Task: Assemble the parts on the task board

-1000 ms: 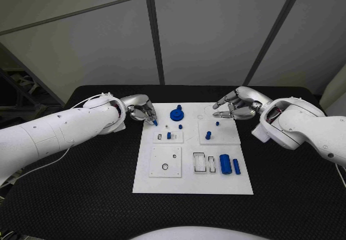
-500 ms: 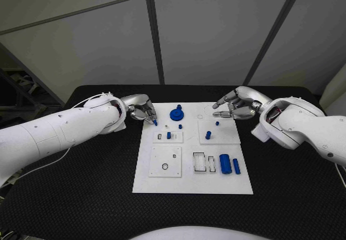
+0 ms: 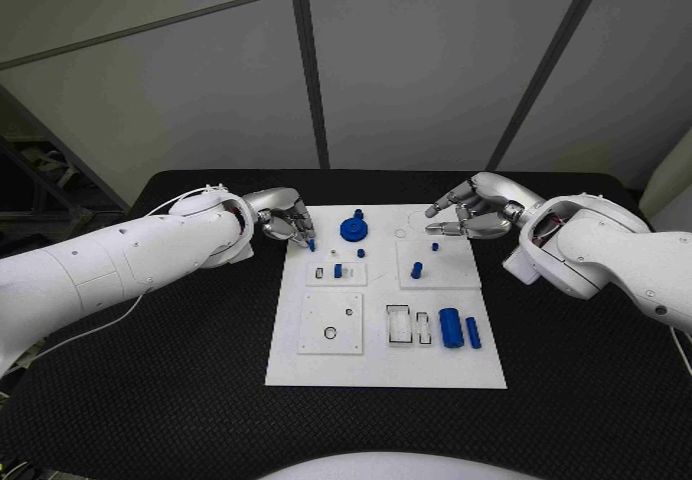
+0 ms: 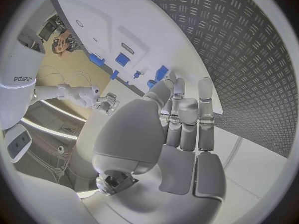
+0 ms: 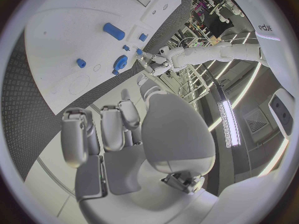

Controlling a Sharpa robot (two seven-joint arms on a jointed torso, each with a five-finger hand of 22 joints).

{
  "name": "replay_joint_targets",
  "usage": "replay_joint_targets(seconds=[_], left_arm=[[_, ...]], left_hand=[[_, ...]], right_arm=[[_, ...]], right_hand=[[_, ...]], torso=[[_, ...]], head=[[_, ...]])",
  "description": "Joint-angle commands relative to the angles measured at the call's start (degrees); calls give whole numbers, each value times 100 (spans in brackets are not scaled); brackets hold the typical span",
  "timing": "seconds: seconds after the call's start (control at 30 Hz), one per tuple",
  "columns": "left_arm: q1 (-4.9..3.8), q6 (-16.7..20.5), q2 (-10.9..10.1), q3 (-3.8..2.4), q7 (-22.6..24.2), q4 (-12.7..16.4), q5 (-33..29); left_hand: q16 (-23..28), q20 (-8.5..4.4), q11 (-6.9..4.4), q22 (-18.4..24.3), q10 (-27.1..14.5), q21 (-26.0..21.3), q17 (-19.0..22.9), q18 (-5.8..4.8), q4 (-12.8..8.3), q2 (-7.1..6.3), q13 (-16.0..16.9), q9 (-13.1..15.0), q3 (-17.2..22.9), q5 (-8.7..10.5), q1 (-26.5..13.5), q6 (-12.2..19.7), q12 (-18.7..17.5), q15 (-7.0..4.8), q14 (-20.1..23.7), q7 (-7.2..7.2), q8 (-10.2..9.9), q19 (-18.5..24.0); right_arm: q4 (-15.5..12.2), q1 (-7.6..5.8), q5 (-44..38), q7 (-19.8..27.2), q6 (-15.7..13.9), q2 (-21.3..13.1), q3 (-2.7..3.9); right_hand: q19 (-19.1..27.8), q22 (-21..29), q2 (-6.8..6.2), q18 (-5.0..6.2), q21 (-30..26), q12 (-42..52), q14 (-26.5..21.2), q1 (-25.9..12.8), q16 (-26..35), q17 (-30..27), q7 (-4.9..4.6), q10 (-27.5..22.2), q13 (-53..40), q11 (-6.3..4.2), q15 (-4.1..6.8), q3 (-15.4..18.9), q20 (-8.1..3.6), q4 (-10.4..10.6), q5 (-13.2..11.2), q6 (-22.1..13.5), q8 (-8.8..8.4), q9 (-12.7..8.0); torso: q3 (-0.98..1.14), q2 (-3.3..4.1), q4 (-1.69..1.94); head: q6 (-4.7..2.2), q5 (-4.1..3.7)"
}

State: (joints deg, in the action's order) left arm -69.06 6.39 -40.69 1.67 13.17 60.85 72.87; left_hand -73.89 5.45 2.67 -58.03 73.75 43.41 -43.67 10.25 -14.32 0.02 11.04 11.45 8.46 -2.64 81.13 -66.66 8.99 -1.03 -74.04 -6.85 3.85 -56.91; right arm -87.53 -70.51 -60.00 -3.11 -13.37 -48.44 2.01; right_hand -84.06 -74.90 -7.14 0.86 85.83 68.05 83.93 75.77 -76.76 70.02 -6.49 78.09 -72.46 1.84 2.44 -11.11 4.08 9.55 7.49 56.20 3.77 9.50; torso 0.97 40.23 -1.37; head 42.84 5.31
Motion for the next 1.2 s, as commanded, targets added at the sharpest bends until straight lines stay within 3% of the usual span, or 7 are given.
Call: replay_joint_targets(seconds=[0.03,0.47,0.73,0.9,1.0,1.07,1.2], left_arm=[[-9,27,7,-3,-26,-5,10],[-10,53,-85,-24,-105,-36,7],[-49,186,-256,-302,-223,3,-405],[-221,-395,-475,-371,-956,290,-1277],[-341,-975,-589,-383,-1603,476,-1683],[-410,-1322,-662,-386,-2081,623,-1850],[-515,-1836,-730,-385,-2904,837,-1987]], left_hand=[[-24,-9,0,-9,46,-8,-8,16,-27,42,7,6,-10,-32,7,-36,-6,0,-29,10,23,-32],[44,-6,19,-23,-18,-9,183,12,-57,43,17,-15,-5,-34,-5,26,-46,12,49,-3,-20,-36],[659,38,81,-33,-204,-85,1347,1,-82,181,20,-71,60,-32,-44,191,-159,70,666,-36,-23,65],[1032,73,9,87,43,-299,1843,13,540,419,145,-64,-134,-16,-750,142,-3,68,848,32,8,145],[-75,-16,-138,106,583,-266,-524,44,1008,342,436,45,-429,-27,-1237,-114,400,-62,-261,180,149,-69],[-483,-84,-192,-49,750,5,-1423,0,1251,233,652,114,-635,-30,-1478,-189,628,-122,-614,226,203,-350],[-921,-270,-325,-560,951,807,-2366,-154,1846,127,3248,466,-1082,7,-1545,-179,3138,-276,-928,360,345,-1052]], right_arm=[[-11,-10,-7,49,18,3,3],[-3,-10,-7,51,8,-2,3],[25,-10,-7,44,0,-23,3],[24,-11,-7,32,1,-44,3],[20,-11,-7,22,-1,-56,3],[17,-11,-8,15,-3,-63,2],[29,-11,-9,8,-1,-66,2]], right_hand=[[-285,-1014,49,48,-19,15,173,-25,40,-8,-6,3,4,-9,16,-13,-29,35,9,24,16,8],[-285,-1014,49,48,-19,15,173,-25,40,-8,-6,3,4,-9,16,-13,-29,35,9,24,16,8],[-285,-1014,49,48,-19,15,173,-25,40,-8,-6,3,4,-9,16,-13,-29,35,9,24,16,8],[-286,-1014,50,48,-21,15,175,-20,43,-6,-4,3,6,-11,18,-13,-31,42,8,28,13,15],[-286,-1014,50,48,-21,15,175,-20,43,-6,-4,3,6,-11,18,-13,-31,42,8,28,13,15],[-286,-1014,50,48,-21,15,175,-20,43,-6,-4,3,6,-11,18,-13,-31,42,8,28,13,15],[-289,-1020,50,46,-16,26,176,-20,39,2,-4,9,-3,-11,18,-13,-31,43,8,28,13,15]], torso=[[2,-1,2],[-1,-3,-3],[2,-12,3],[11,-15,6],[9,-18,10],[11,-23,13],[16,-50,17]], head=[[-2,-3],[-15,-10],[-45,-9],[-77,13],[-91,25],[-100,29],[-78,46]])
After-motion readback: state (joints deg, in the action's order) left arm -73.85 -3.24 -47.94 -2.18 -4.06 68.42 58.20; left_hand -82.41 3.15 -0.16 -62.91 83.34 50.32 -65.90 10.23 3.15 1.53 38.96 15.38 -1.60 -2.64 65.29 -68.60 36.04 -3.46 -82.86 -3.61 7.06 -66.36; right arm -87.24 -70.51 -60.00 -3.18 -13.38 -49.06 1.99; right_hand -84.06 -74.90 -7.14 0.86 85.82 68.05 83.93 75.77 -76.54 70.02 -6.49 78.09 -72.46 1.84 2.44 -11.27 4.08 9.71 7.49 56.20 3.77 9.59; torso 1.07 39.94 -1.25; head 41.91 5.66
